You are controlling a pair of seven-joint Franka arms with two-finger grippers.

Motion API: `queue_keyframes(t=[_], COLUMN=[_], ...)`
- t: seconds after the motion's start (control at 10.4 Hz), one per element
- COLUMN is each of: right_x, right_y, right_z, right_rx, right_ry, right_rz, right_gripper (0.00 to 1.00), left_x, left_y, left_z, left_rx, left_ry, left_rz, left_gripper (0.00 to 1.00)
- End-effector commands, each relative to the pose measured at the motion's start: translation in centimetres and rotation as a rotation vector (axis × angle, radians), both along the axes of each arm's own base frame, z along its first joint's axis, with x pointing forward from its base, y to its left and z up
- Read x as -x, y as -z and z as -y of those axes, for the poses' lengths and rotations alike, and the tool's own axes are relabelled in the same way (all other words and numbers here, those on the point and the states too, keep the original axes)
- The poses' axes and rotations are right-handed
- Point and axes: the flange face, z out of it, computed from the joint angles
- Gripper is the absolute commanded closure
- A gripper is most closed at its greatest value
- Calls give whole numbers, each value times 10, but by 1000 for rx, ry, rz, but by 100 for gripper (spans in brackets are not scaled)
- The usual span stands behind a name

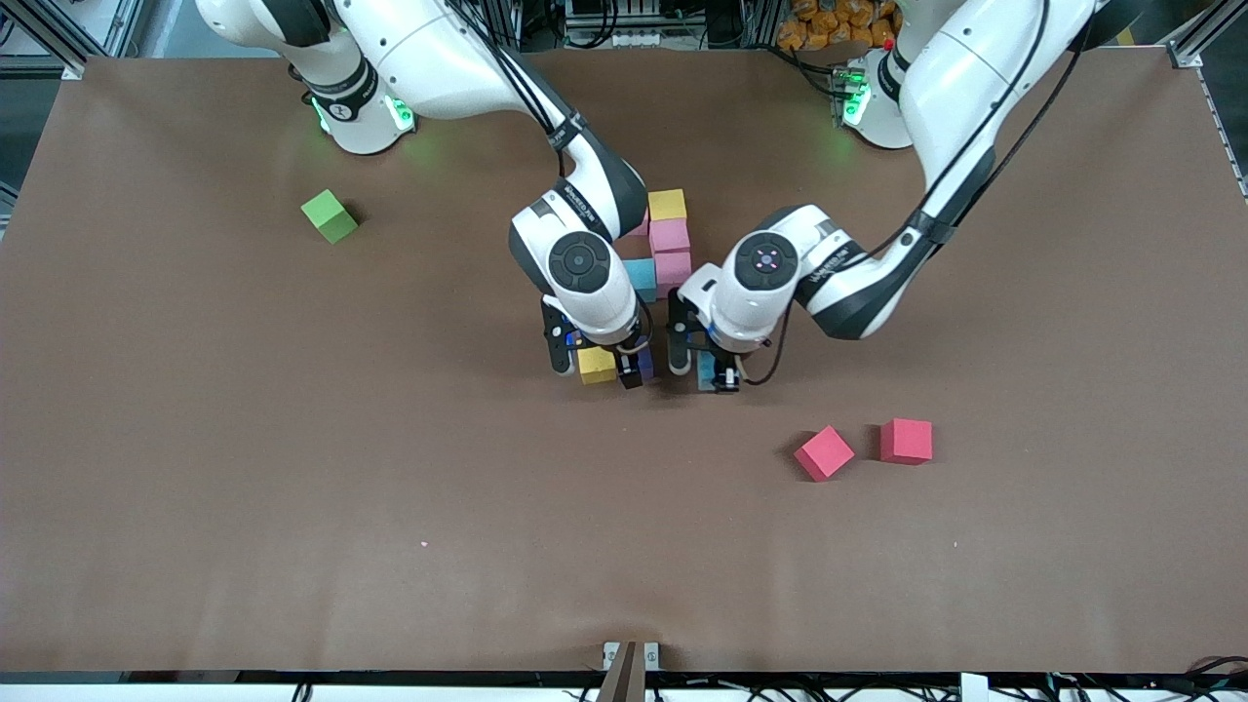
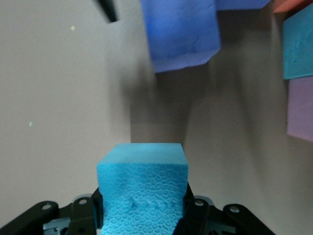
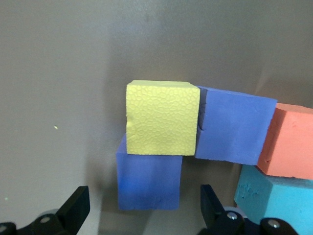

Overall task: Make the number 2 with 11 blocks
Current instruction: 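Lower the cyan cube beside purple while the right gripper withdraws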

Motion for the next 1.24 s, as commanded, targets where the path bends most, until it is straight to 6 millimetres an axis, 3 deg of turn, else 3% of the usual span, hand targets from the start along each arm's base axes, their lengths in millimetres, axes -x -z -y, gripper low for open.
queue_keyframes(t=[0.0, 0.19, 0.38, 0.67, 0.77, 0.86, 0.96, 1.15], right_x=[-10, -24, -44, -83, -97, -116, -127, -133], right_y=[-27, -48, -70, -97, -109, -115, -118, -121], right_z=[17, 40, 82, 167, 200, 245, 284, 336], right_rx=[8, 15, 25, 9, -6, -26, -42, -72], right_ry=[21, -26, -116, -263, -317, -376, -471, -640], right_rz=[7, 5, -24, -44, -38, -22, -19, -29], right_gripper=[0, 0, 0, 0, 0, 0, 0, 0], left_x=[2, 13, 18, 17, 20, 21, 23, 25], left_y=[3, 6, 13, 23, 25, 28, 33, 35], left_z=[10, 33, 39, 56, 60, 61, 63, 69], left_rx=[-10, -7, -25, -24, -36, -42, -45, -42], left_ry=[14, 32, 45, 60, 68, 68, 72, 78], left_rz=[7, 9, 12, 19, 26, 27, 21, 20], left_gripper=[85, 86, 86, 87, 87, 87, 87, 86])
